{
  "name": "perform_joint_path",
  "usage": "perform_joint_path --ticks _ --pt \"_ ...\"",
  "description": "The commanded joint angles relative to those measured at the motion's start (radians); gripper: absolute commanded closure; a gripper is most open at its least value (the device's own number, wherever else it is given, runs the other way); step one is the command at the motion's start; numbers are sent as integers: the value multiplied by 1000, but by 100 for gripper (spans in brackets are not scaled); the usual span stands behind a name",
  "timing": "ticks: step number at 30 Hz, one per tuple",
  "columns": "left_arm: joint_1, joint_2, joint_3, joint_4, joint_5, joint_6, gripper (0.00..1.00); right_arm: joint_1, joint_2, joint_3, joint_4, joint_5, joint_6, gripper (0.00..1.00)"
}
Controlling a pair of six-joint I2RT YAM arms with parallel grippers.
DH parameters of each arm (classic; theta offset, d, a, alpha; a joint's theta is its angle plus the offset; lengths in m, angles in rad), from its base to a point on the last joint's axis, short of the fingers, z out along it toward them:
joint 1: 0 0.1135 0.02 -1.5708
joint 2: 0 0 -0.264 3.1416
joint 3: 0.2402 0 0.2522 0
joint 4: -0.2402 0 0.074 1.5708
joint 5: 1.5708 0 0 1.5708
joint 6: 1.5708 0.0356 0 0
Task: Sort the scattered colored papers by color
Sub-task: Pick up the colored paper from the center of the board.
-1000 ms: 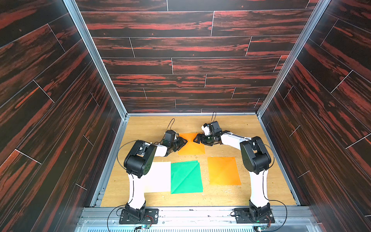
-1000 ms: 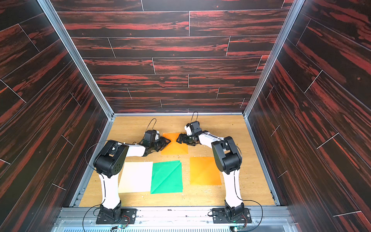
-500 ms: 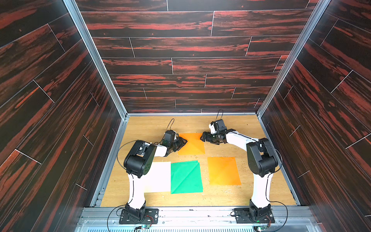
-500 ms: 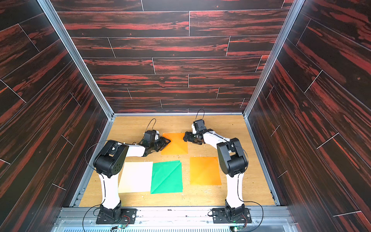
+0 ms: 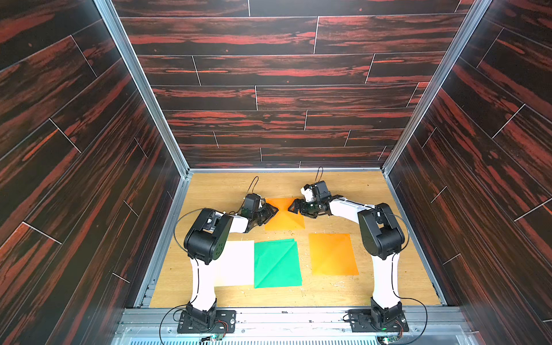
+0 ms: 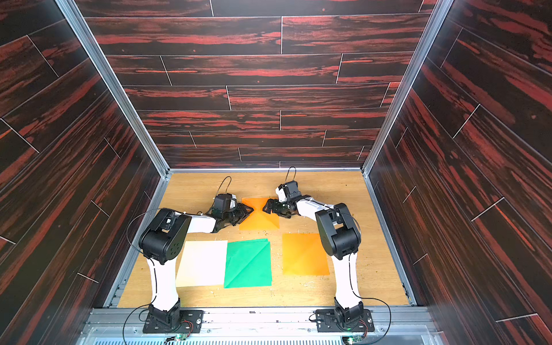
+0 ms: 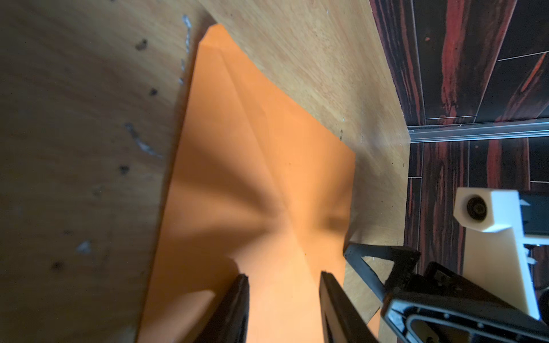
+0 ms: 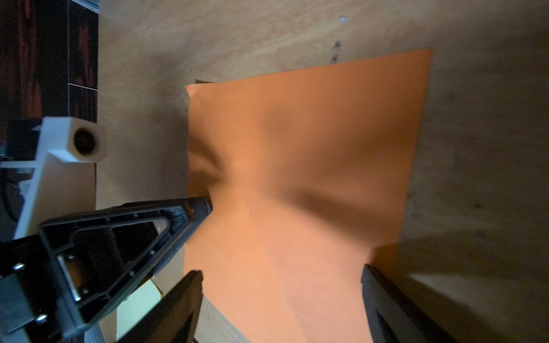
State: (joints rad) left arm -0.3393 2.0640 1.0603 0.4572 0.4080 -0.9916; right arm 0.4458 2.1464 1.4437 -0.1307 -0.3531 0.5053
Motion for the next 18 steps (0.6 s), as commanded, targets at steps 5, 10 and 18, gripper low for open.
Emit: perform_joint_path --ticks 5,10,18 --pt "5 43 -20 13 13 -20 57 19 115 -3 -12 -119 54 12" --pt "5 53 -17 40 13 -37 57 22 143 18 4 -167 64 12" --pt "4 81 -20 110 25 -78 57 37 157 13 44 -234 79 12"
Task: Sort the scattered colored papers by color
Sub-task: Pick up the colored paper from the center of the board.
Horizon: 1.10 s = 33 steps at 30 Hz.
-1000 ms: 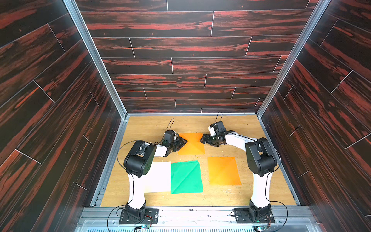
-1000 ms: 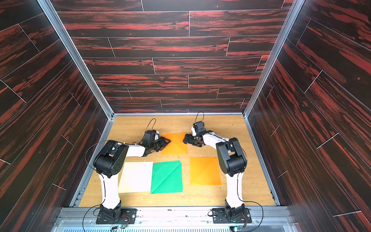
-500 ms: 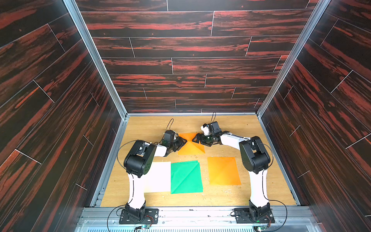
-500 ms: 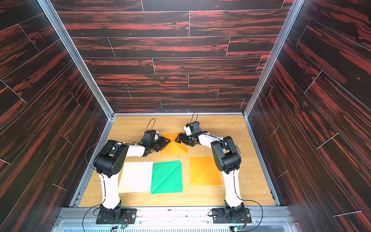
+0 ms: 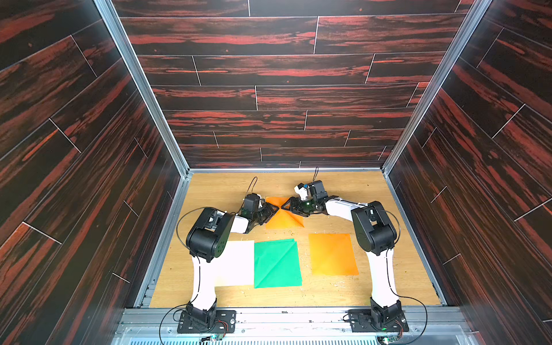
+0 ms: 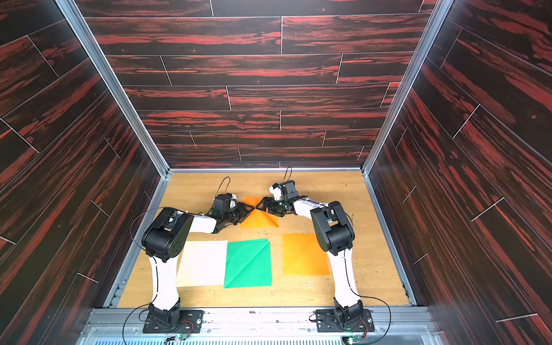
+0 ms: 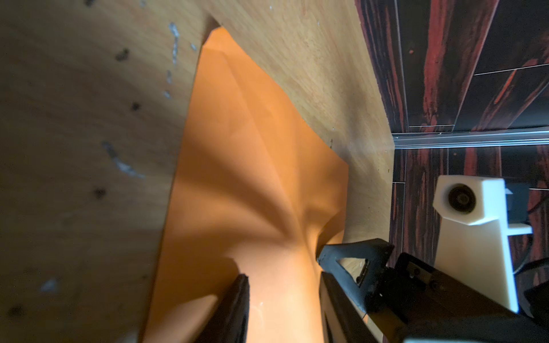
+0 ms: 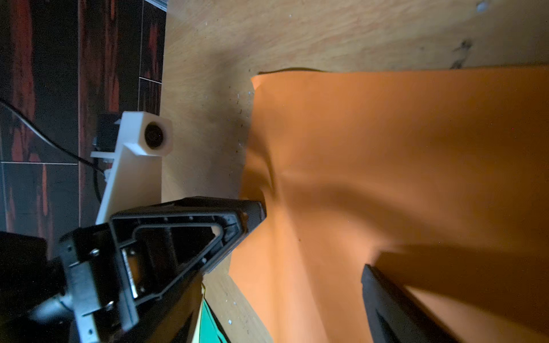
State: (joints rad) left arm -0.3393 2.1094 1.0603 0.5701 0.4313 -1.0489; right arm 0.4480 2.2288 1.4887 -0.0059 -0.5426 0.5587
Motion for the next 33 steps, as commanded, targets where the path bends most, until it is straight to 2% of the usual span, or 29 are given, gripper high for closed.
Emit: perform_joint_path --ticks 1,9,14,22,28,33 --pt "4 43 -17 10 5 -31 57 40 72 -39 -81 -44 23 12" --pt "3 99 8 121 13 -111 57 72 25 -140 -70 19 -5 13" --pt "3 80 -2 119 6 -106 57 80 2 -163 -119 125 -34 18" --pt "3 61 -11 156 15 -111 57 100 31 -61 -286 335 -69 34" --pt "-2 47 -21 175 25 -115 65 128 82 46 -369 400 -60 36" --pt "-11 34 -30 192 28 -119 67 149 132 138 -452 482 -58 37"
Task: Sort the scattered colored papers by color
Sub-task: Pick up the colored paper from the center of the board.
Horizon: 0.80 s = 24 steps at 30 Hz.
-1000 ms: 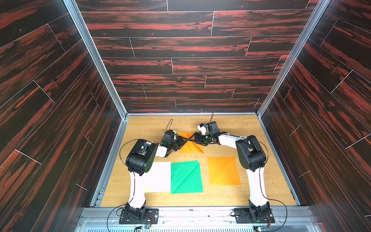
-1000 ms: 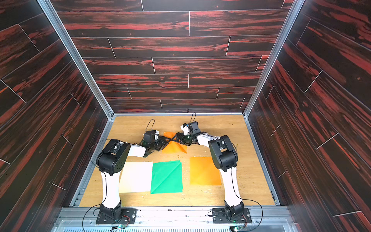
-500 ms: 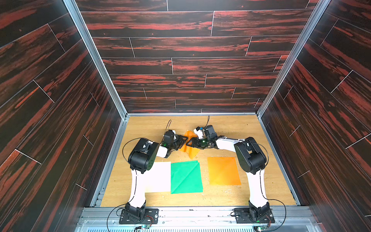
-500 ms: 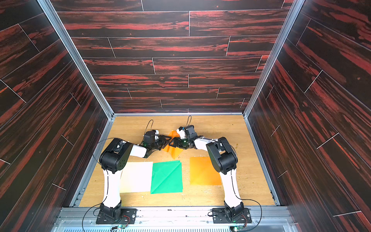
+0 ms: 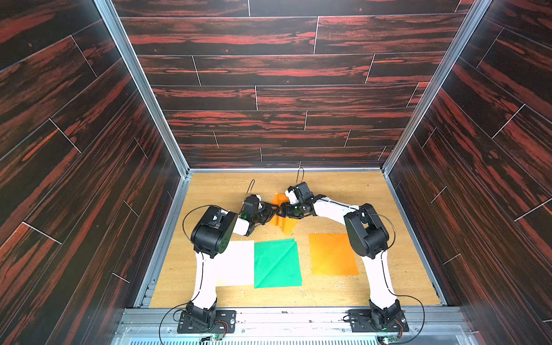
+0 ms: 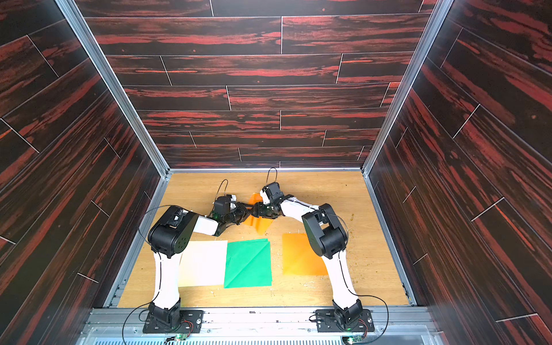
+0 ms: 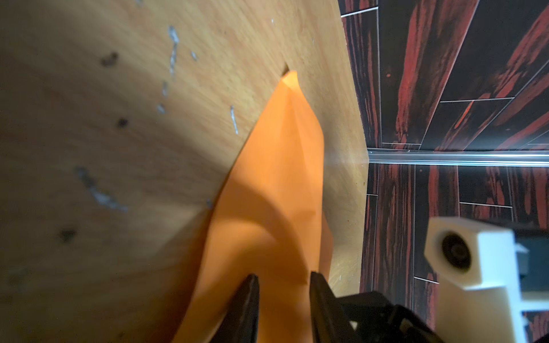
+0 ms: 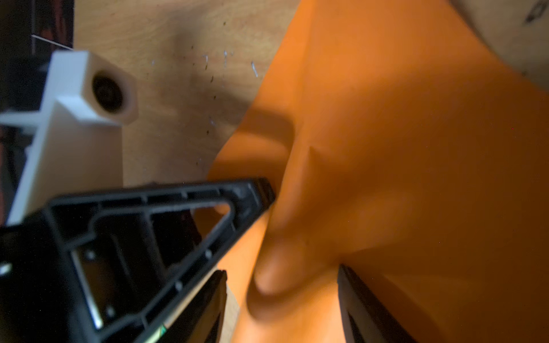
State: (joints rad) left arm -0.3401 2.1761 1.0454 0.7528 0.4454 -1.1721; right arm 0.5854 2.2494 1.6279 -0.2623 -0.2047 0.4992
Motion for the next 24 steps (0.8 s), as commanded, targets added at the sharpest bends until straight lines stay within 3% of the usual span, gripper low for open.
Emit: perform_joint_path --ticks 1,6,8,16,24 --pt "-12 -32 -15 11 14 3 67 13 116 10 -206 149 1 38" --pt "-14 -32 -19 49 13 -17 66 14 120 20 -229 188 -2 46" --pt "-14 -32 -14 51 13 -18 66 14 120 20 -236 200 -5 54" --pt "-14 -56 0 23 17 5 65 15 119 27 -252 231 -5 59" --pt "0 -213 -1 -172 -46 178 59 14 97 45 -272 266 -22 66"
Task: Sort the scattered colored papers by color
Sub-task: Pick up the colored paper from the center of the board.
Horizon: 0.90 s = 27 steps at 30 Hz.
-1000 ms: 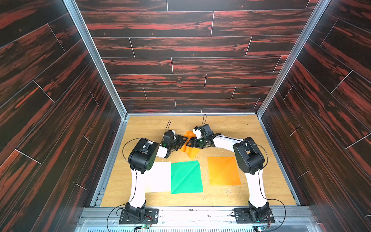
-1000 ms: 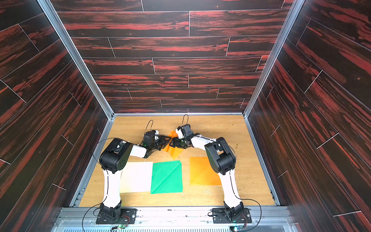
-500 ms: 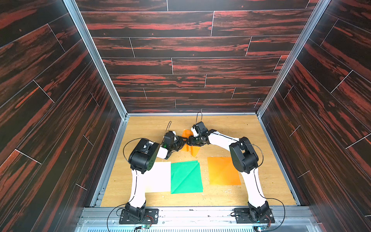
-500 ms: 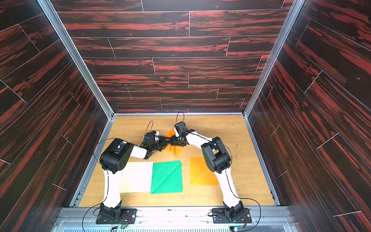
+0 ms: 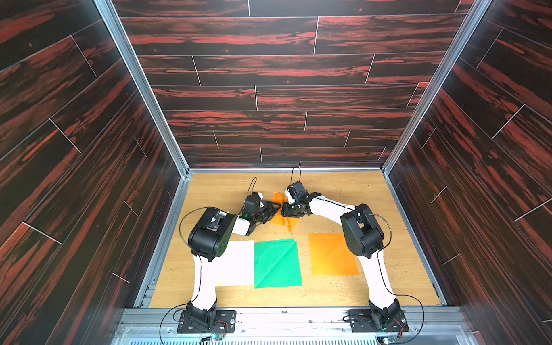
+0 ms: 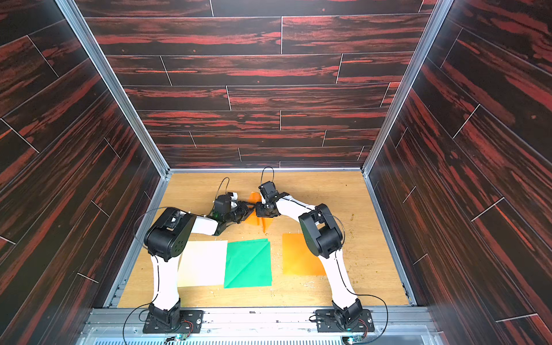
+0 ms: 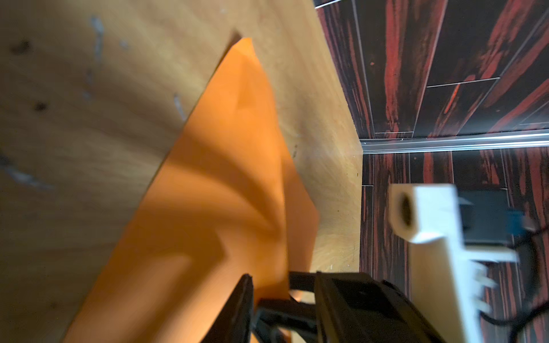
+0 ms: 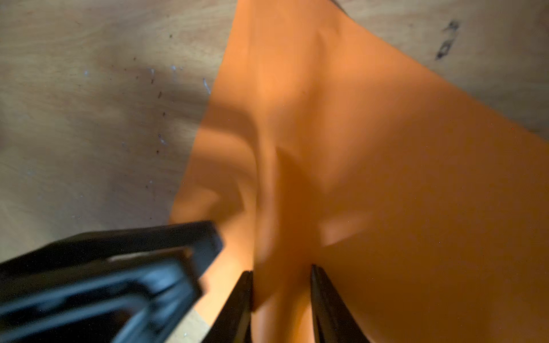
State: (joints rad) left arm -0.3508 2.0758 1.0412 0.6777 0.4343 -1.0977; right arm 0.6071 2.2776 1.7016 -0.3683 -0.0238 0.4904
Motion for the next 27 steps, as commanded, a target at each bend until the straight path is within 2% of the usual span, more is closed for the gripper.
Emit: perform_joint_path --ticks 1,4,10,19,27 --pt "17 -126 8 -131 -44 124 59 -7 68 -27 -169 87 -16 67" --pt "37 -149 15 -202 -56 169 58 -7 57 -19 -179 86 -20 68" --pt "65 -131 -9 -230 -73 205 57 -7 0 -36 -178 73 -26 67" --pt "72 -60 -21 -148 -37 184 57 -7 -73 -30 -177 -13 -29 66" --pt "76 -109 -66 -100 -43 173 57 -7 -87 18 -182 -57 -22 66"
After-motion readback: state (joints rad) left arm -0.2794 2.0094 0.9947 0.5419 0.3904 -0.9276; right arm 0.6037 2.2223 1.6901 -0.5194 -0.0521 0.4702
